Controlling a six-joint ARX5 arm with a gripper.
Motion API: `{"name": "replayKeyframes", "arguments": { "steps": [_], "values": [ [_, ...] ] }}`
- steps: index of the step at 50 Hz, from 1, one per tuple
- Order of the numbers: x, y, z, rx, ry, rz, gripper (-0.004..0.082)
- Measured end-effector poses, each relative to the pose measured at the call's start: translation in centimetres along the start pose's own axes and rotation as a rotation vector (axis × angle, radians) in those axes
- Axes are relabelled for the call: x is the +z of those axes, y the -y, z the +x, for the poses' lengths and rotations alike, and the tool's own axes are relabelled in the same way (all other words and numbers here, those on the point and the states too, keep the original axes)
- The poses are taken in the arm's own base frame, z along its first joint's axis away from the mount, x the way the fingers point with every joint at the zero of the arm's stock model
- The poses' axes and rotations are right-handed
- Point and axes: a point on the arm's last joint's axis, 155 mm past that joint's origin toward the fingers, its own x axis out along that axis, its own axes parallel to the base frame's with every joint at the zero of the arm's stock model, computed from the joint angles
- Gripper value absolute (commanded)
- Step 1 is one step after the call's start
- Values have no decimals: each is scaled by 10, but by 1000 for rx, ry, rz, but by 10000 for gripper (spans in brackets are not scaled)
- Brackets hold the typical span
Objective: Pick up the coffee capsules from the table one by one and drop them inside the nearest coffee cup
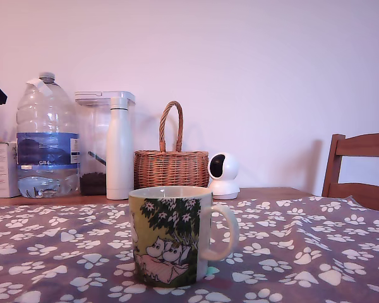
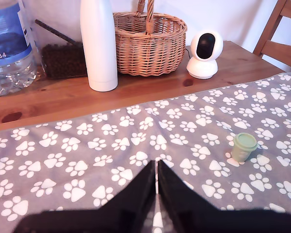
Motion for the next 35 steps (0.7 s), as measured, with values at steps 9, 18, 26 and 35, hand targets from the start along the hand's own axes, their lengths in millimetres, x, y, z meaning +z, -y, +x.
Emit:
{"name": "replayKeyframes", "arguments": {
  "steps": [9, 18, 26, 35],
  "values": [
    [-7, 0, 0, 2, -30, -8, -11],
    [-9, 2, 0, -10, -36, -9, -11],
    [-10, 6, 0, -32, -39, -4, -11],
    [-17, 14, 5, -82, -66, 11, -11]
  ]
}}
